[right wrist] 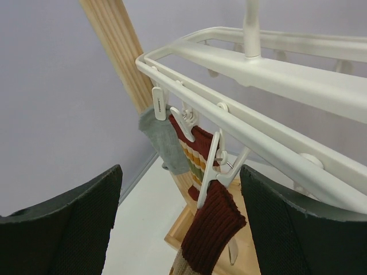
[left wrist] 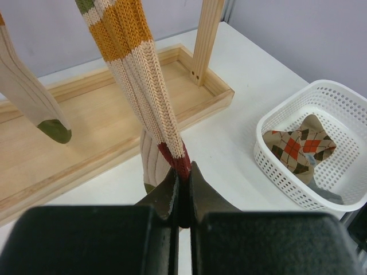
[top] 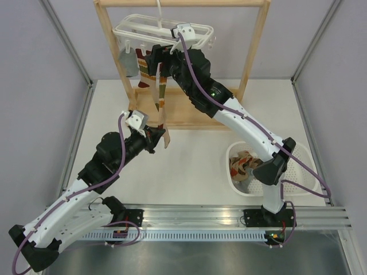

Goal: Remove the socks clipped to the hanger

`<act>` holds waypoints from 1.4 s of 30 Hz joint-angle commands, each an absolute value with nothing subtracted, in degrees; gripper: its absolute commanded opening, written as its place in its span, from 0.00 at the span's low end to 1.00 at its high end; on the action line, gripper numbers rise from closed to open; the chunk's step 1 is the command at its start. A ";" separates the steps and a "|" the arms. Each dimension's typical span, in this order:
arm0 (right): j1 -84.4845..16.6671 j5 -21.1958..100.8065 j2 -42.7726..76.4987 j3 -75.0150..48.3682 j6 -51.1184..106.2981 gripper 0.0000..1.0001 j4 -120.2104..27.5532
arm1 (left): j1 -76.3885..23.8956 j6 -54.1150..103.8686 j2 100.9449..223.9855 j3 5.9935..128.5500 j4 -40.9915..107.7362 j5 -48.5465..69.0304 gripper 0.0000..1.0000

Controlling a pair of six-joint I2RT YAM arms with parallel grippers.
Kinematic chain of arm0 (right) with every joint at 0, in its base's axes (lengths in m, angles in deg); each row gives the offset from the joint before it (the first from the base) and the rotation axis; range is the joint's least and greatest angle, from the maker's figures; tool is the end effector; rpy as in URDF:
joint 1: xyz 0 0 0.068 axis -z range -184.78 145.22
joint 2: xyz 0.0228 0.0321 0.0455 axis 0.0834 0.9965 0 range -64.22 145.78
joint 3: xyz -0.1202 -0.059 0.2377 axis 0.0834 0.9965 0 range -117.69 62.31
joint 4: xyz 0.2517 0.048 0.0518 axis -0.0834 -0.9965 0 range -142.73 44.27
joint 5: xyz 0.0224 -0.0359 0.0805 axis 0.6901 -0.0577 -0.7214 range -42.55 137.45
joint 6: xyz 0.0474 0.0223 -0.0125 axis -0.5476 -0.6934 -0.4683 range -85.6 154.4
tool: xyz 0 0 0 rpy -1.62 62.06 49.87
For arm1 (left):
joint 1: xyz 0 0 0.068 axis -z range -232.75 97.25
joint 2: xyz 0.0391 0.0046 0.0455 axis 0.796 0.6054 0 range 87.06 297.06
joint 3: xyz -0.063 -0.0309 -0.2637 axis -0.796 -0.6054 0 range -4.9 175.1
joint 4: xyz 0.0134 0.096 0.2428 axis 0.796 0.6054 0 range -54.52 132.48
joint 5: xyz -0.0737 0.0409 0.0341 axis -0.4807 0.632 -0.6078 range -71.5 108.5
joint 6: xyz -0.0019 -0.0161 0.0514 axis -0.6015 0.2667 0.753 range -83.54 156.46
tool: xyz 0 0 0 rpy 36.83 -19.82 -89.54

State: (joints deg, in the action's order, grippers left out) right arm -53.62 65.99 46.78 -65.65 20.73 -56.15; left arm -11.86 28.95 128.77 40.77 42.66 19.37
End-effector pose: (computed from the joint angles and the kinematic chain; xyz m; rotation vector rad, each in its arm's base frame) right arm 0.2971 0.3226 0.5012 -0.1877 1.4842 0.6510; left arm 0.1308 -0.1125 0.3598 0.4669 1.5984 -0.6336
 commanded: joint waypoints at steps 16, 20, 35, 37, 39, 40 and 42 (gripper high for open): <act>-52.51 71.61 52.15 -73.30 21.92 0.87 -56.72 | -11.96 29.16 128.63 40.19 44.35 17.45 0.02; -52.51 72.76 53.38 -74.97 22.54 0.87 -56.72 | -12.05 29.07 128.63 40.19 44.27 17.27 0.02; -51.01 74.69 56.19 -78.40 20.87 0.65 -57.16 | -12.14 28.99 128.11 40.01 44.35 16.92 0.02; -50.84 74.34 56.54 -79.01 20.61 0.62 -57.07 | -12.14 28.99 128.10 39.93 44.35 17.01 0.02; -50.75 74.08 56.98 -79.45 20.43 0.55 -57.16 | -12.14 28.99 128.02 39.93 44.27 16.83 0.02; -50.66 73.90 57.07 -79.63 20.43 0.53 -57.07 | -12.14 28.99 128.02 39.93 44.27 16.83 0.02; -50.57 73.64 57.33 -80.07 20.08 0.39 -56.98 | -12.14 28.99 128.02 39.93 44.27 16.83 0.02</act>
State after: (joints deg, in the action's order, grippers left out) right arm -51.24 73.45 56.51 -77.02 20.67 -57.81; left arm -12.17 28.93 128.64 40.77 42.63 19.45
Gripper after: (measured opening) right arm 0.431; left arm 0.049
